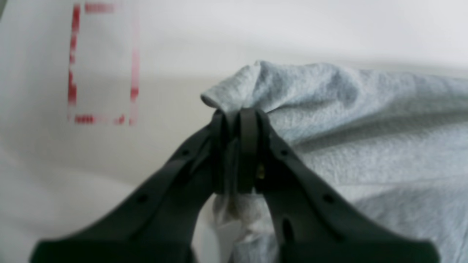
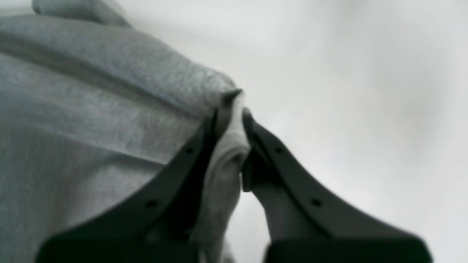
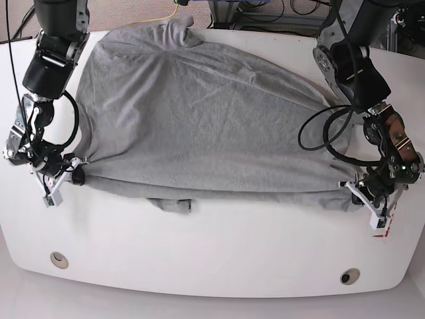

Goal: Layout the t-shirt on the table in an organized manner, then fold the t-shirt properly
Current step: 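Lift the hem with both grippers and fold it over toward the collar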

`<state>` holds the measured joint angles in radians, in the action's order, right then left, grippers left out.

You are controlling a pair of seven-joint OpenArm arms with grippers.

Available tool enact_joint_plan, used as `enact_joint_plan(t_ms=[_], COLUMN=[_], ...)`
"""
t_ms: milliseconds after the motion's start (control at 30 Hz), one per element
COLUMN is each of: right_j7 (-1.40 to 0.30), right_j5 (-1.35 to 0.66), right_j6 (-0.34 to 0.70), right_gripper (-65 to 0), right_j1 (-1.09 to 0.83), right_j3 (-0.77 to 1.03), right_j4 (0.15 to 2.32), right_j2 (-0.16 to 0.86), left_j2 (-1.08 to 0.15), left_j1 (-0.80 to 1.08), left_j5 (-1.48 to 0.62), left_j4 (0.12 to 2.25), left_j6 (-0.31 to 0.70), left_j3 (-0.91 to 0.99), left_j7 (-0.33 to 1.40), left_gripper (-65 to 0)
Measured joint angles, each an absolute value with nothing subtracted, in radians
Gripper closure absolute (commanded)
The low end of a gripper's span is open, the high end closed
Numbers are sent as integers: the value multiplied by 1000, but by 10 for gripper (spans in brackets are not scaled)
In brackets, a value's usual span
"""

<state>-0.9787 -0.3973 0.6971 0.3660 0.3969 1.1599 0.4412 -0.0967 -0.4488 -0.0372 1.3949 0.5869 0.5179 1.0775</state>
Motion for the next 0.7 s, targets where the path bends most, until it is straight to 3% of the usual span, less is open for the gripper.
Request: enact_joint_plan(t_ms=[567,633,700], right_j7=[-981,-982,-1003], right_j5=[-471,-480,-476], right_j6=[693,698,699], right_gripper=[-3,-29,-97], right_j1=[79,57,46], right_j3=[397,398,397], right_j4=[1291,1306,1314], right_j2=[436,438,433], left_j2=[-174,-183,-184], left_j1=[-233,-208,-189], left_j5=[-63,-56,-46], left_j4=[1472,1475,1474], left_j6=[704,704,697], left_j3=[508,513,513], left_j7=[1159,1164,1169], left_gripper=[0,0,0])
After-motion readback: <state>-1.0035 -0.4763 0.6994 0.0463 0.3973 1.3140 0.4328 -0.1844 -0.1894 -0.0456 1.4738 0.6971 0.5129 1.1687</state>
